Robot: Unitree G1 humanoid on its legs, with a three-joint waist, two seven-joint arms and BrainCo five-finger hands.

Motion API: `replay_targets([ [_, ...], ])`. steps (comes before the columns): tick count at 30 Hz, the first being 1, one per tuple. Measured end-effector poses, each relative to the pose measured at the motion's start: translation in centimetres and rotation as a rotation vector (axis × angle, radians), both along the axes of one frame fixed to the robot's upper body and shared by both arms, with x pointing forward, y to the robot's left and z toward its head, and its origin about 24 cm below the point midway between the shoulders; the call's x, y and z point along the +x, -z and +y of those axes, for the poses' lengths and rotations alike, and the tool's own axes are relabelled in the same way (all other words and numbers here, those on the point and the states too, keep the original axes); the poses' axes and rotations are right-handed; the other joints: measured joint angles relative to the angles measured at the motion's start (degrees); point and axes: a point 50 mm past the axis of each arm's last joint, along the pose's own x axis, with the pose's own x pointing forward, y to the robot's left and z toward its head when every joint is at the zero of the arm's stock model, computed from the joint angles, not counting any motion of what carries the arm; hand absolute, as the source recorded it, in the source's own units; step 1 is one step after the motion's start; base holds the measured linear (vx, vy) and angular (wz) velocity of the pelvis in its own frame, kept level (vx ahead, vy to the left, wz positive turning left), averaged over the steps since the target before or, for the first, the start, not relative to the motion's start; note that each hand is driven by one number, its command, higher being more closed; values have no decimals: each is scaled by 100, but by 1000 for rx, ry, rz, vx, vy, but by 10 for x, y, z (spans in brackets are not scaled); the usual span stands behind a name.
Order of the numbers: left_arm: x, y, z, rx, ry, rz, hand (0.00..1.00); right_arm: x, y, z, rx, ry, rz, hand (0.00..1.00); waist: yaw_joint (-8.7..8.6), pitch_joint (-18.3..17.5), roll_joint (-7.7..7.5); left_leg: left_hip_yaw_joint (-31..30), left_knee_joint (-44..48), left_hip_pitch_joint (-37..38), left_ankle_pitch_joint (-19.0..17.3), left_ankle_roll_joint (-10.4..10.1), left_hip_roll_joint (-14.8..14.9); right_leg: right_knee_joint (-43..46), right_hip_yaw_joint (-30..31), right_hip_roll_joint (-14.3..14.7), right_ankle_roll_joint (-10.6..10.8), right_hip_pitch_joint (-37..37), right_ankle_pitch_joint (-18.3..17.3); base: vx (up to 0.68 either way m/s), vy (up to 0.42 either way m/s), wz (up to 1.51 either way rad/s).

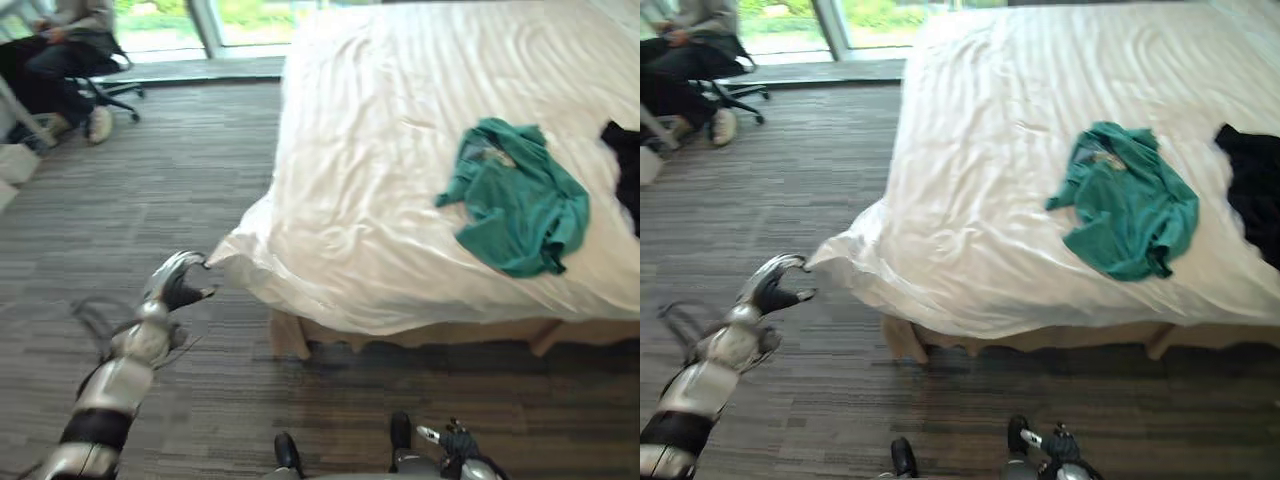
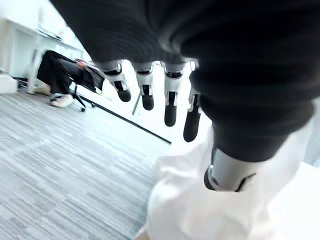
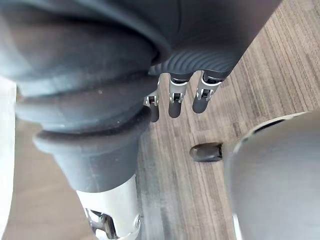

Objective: Tidy the bed and pick cloth on bed and put in laundry

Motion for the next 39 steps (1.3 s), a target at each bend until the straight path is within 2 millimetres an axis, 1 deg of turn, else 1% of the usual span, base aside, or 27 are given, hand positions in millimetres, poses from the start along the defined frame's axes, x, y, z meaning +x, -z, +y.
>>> replay_targets([
  [1, -17, 18, 16, -27, -101, 58, 0, -2, 1, 0, 12, -2, 7, 0, 30, -44, -11, -65, 8, 81, -3, 9, -51, -3, -78, -35, 22, 126, -25, 155, 17, 29],
  [2, -25, 27, 24, -41, -153, 89, 0, -2, 1, -1, 16, 1, 7, 0, 27, -44, -15, -101, 19, 109, -2, 13, -63, -10, -118, -49, 38, 192, -39, 69, 18, 31],
  [4, -58, 60, 47, -97, -344, 203, 0, 8, -2, -3, 26, 14, -23, 0, 24, -84, -89, -133, 28, 154, -6, 24, -101, -36, -154, -88, 46, 275, -43, 32, 8, 13],
  [5, -65, 66, 49, -112, -375, 227, 0, 9, -2, -4, 28, 16, -26, 0, 25, -101, -116, -133, 28, 162, -6, 25, -103, -40, -155, -89, 46, 285, -43, 0, 0, 0],
  [6, -80, 78, 50, -148, -426, 262, 0, 8, -2, -4, 34, 32, -28, 0, 24, -118, -163, -135, 29, 213, -6, 24, -102, -69, -160, -85, 46, 349, -42, 0, 0, 0],
  [9, -113, 112, 34, -312, -539, 329, 0, 0, -1, -11, 33, 86, -20, 0, -8, -138, -172, -129, 28, 366, -45, 30, -100, -108, -182, -77, 61, 499, -75, 0, 0, 0],
  [10, -121, 122, 25, -374, -572, 344, 0, -1, -2, -13, 31, 96, -19, 100, -25, -151, -197, -128, 27, 401, -50, 30, -98, -108, -187, -75, 50, 535, -89, 0, 0, 0],
  [12, -138, 143, 0, -526, -626, 369, 0, -9, -2, -20, 31, 137, -15, 100, -27, -137, -169, -115, 26, 481, -120, 4, -95, -104, -179, -72, 40, 599, -122, -3, -2, -2],
  [14, -152, 156, -24, -642, -666, 385, 0, -10, -6, -29, 27, 178, -45, 100, -27, -144, -182, -105, 22, 517, -147, 9, -96, -101, -156, -70, 55, 617, -148, -10, -7, -7],
  [16, -164, 164, -42, -735, -702, 391, 0, -4, -16, -42, -1, 201, -116, 100, -44, -151, -192, -79, 9, 528, -159, 0, -96, -95, -124, -69, 71, 605, -159, -12, -8, -8],
  [18, -169, 162, -65, -813, -666, 374, 0, 20, -47, -65, -88, 176, -286, 100, -48, -128, -148, -69, -5, 520, -173, -15, -99, -85, -101, -71, 74, 585, -161, -16, -8, -7],
  [19, -169, 160, -71, -829, -640, 366, 0, 29, -58, -70, -113, 164, -339, 100, -49, -122, -154, -70, -6, 511, -173, -15, -98, -84, -100, -70, 75, 585, -162, 0, 0, 0],
  [20, -167, 157, -81, -846, -597, 357, 0, 44, -77, -80, -167, 144, -430, 100, -39, -108, -178, -73, -7, 495, -174, -17, -83, -79, -94, -70, 76, 577, -162, 0, 0, 0],
  [21, -163, 154, -95, -873, -532, 349, 0, 68, -110, -103, -271, 106, -560, 100, -38, -121, -151, -90, -6, 528, -174, -16, -102, -74, -105, -76, 87, 580, -171, 11, -13, 4],
  [22, -161, 153, -99, -884, -514, 346, 0, 76, -119, -109, -302, 112, -602, 100, -26, -116, -141, -116, -6, 528, -172, -14, -105, -71, -117, -77, 95, 586, -178, 25, -12, 11],
  [23, -161, 154, -107, -901, -487, 359, 0, 91, -137, -119, -331, 132, -684, 100, -23, -111, -136, -156, -6, 519, -170, -11, -101, -57, -154, -75, 98, 594, -200, 12, -8, 8],
  [24, -165, 156, -115, -920, -459, 395, 0, 110, -153, -111, -328, 111, -778, 100, -32, -110, -134, -181, -7, 516, -167, -14, -88, -42, -158, -65, 98, 586, -215, 18, -17, 3],
  [26, -172, 158, -127, -943, -427, 438, 0, 124, -174, -83, -303, 41, -906, 100, -45, -95, -115, -178, -2, 520, -158, -28, -72, 1, -160, -47, 105, 569, -247, 26, -10, 0],
  [27, -176, 156, -135, -966, -405, 451, 0, 132, -187, -57, -280, -31, -999, 100, -42, -93, -120, -205, 10, 516, -153, -24, -75, 1, -181, -49, 117, 577, -257, 65, -15, 14],
  [28, -178, 156, -141, -980, -372, 466, 0, 140, -195, -35, -249, -100, -1058, 100, -19, -82, -140, -280, 24, 487, -137, 1, -92, 5, -244, -71, 117, 595, -249, 65, -11, 23],
  [30, -180, 156, -145, -988, -347, 485, 0, 154, -203, -16, -221, -159, -1110, 100, -2, -54, -179, -423, 31, 417, -129, 9, -113, 13, -310, -95, 113, 614, -245, 49, 0, 34],
  [32, -187, 159, -148, -992, -319, 526, 0, 176, -225, 4, -187, -220, -1203, 100, 143, 46, -215, -535, 34, 371, -115, 26, -131, 14, -414, -113, 115, 640, -246, 27, -3, 33],
  [35, -188, 159, -141, -971, -293, 531, 0, 212, -263, 30, -137, -302, -1350, 100, 303, 389, -342, -797, 44, 247, -68, 82, -160, 15, -614, -138, 119, 681, -250, -6, -4, 35],
  [36, -182, 159, -141, -978, -273, 525, 0, 223, -281, 44, -95, -331, -1418, 100, 348, 567, -354, -874, 71, 179, -58, 95, -175, 17, -677, -157, 118, 667, -248, -19, 3, 33],
  [37, -176, 159, -140, -982, -261, 515, 0, 227, -290, 51, -75, -346, -1452, 100, 397, 660, -339, -911, 73, 151, -48, 98, -183, 23, -710, -165, 119, 660, -245, -38, 10, 24],
  [38, -164, 161, -137, -978, -213, 526, 0, 239, -313, 74, 7, -393, -1521, 100, 573, 895, -275, -950, 73, 83, -10, 119, -193, 76, -733, -175, 118, 592, -242, -34, 9, 14],
  [39, -161, 162, -132, -963, -229, 518, 0, 244, -321, 82, 35, -406, -1539, 100, 605, 970, -252, -975, 79, 28, 17, 121, -192, 100, -744, -174, 117, 549, -241, -34, 5, 13],
])
